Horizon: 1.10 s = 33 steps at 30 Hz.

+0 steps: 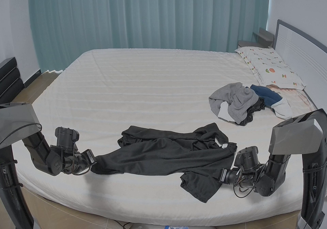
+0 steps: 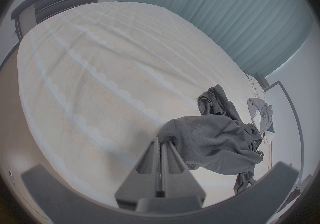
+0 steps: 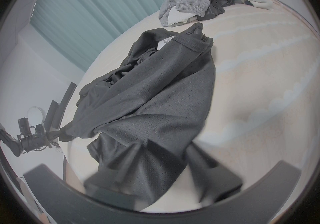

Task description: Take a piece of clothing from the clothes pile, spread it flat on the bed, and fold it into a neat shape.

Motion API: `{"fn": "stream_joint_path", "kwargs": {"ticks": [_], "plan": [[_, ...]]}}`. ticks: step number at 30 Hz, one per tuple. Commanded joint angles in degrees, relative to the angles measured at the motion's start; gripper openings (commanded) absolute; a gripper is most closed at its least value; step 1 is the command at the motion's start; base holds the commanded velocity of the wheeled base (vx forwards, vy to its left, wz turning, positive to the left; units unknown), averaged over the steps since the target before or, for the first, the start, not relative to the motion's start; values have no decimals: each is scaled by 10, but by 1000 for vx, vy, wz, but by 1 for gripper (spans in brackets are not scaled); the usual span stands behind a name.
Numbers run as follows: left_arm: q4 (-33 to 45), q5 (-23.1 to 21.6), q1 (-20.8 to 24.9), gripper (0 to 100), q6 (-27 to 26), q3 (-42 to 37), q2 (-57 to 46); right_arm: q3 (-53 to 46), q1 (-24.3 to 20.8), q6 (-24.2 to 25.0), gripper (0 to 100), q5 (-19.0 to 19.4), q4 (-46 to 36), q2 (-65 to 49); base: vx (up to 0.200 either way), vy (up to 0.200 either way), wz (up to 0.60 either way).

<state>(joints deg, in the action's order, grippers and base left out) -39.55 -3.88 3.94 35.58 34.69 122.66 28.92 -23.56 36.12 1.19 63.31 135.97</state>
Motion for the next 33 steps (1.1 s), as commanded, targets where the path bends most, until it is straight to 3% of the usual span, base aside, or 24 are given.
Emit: {"fn": "stream_joint_path", "kwargs": {"ticks": [1, 7, 8, 12, 18, 24, 33], "plan": [[0, -1, 2, 0, 0, -2, 1, -17, 2, -7, 0, -2, -6, -4, 0, 0, 0], [1, -10, 10, 0, -7, -21, -3, -104, 62, -76, 0, 3, -3, -55, 0, 0, 0], [2, -17, 13, 0, -14, -32, -13, -136, 94, -107, 0, 9, -2, -81, 0, 0, 0], [4, -19, 24, 0, -43, -54, -24, -186, 150, -151, 0, 47, -2, -128, 0, 0, 0], [6, -19, 59, 0, -99, -104, -25, -250, 200, -225, 0, 75, -1, -146, 0, 0, 0], [11, -10, 97, 0, -132, -145, -29, -269, 208, -258, 0, 79, 2, -127, 0, 0, 0], [51, -14, 100, 0, -141, -132, -43, -264, 191, -256, 0, 79, 52, -69, 0, 0, 0]]}}
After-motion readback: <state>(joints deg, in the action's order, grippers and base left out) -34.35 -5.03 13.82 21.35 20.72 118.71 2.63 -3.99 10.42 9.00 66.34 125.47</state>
